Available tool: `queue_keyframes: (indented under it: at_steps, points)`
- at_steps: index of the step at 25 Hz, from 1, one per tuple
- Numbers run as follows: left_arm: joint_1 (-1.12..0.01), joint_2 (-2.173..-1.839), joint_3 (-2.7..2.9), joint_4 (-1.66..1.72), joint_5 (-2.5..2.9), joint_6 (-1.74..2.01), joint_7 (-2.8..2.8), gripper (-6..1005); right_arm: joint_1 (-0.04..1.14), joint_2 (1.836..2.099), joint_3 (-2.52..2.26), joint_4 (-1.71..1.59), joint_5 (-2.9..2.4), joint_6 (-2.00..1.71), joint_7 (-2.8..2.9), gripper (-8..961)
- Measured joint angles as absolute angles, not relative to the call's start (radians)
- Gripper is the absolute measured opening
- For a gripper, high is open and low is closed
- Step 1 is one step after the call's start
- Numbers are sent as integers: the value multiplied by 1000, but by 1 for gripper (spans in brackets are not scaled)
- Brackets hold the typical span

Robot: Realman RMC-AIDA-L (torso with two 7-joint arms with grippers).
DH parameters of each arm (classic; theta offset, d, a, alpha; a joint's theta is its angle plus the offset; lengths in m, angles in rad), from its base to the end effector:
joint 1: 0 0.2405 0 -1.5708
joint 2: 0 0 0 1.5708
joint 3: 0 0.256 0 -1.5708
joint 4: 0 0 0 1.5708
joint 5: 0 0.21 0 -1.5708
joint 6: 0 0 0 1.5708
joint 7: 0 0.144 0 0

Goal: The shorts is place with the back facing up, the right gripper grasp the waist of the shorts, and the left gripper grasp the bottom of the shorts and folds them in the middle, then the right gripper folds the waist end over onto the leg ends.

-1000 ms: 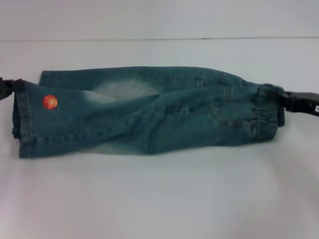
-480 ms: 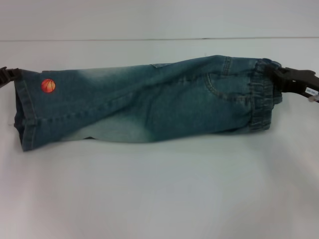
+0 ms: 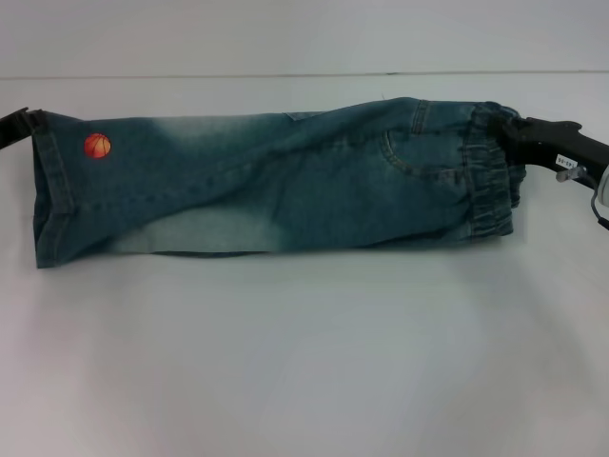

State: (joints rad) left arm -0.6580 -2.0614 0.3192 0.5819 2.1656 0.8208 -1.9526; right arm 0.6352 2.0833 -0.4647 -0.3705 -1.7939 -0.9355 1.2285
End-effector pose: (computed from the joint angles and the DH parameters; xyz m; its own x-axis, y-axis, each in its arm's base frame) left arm -0.3395 0.4148 0.0597 0.2589 0.5328 0.8057 0.9561 -0.0229 -0.2920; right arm 0.3066 0.3978 -0.0041 0.6212 -0.3887 -0.6804 -0.7747 -0.4350 -0.4589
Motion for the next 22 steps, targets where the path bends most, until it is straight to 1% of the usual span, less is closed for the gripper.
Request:
queue_keyframes:
  at_steps: [5,11,16,19,21,22]
  points:
    - [-676,-2062,319,568,2161,782,-1927,108,645,2083,-465,-359,-1794,-921,1220,43]
    - [-681,-2063,339,554,2125,775,-1884,123,648,2083,-471,-353,-1797,-908,1230,88]
    - [-672,-2072,341,552,2043,779,-1821,135,651,2084,-475,-346,-1797,-898,1230,125]
    - [-669,-2072,342,549,2039,780,-1807,277,646,2084,-475,-345,-1797,-902,1230,147]
    - [-666,-2072,342,548,2039,784,-1797,371,644,2084,-476,-345,-1796,-906,1231,237]
    - [-664,-2072,342,548,2038,790,-1796,394,643,2084,-476,-345,-1797,-907,1235,283]
